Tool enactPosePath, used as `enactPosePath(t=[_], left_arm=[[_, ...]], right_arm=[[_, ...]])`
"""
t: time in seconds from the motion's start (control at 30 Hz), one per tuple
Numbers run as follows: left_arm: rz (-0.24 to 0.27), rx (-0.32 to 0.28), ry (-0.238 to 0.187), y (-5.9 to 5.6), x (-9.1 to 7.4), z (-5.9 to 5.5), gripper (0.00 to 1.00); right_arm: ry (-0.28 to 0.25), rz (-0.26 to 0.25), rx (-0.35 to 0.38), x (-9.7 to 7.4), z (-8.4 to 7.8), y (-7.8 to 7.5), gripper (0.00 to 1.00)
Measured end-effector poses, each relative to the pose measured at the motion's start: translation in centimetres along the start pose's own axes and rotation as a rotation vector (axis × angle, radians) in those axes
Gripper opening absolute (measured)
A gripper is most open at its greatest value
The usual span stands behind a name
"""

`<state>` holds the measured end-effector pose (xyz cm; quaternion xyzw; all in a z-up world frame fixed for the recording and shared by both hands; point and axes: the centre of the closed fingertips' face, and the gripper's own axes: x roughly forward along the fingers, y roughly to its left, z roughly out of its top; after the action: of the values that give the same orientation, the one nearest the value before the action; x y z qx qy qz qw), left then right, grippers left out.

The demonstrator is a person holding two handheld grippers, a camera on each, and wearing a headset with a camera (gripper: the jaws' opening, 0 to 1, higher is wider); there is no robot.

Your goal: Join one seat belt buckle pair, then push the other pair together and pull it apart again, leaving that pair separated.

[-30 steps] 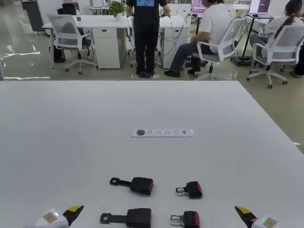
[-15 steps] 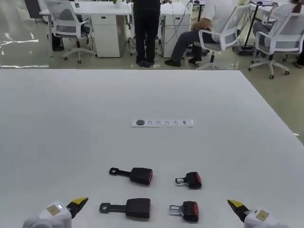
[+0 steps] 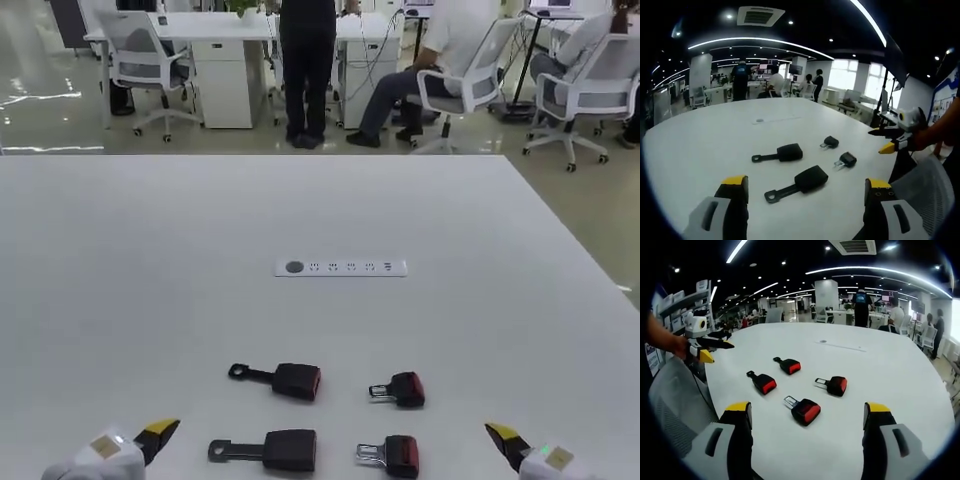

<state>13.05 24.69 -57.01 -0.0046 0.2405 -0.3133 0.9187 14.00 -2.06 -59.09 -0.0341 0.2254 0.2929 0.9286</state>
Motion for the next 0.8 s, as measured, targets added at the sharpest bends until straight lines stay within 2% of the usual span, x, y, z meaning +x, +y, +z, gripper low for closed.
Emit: enactPosePath(t=[0.2, 0.4, 0.8], left_arm=[[0.001, 0.007, -0.004, 0.44, 0.10, 0.20, 0.99], [0.005, -0.003, -0.013, 0.13, -0.06, 0.53, 0.99], [0.015, -0.017, -0.015, 0.35, -0.50, -0.07, 1.00]], right_arm=[[-0.009, -0.006, -0.001, 0.06, 0.49, -0.29, 0.92], [-0.010, -0.015, 0.008, -0.10, 0.33, -0.47, 0.92], [-0.018, -0.030, 0.028, -0.28, 0.22, -0.63, 0.93]])
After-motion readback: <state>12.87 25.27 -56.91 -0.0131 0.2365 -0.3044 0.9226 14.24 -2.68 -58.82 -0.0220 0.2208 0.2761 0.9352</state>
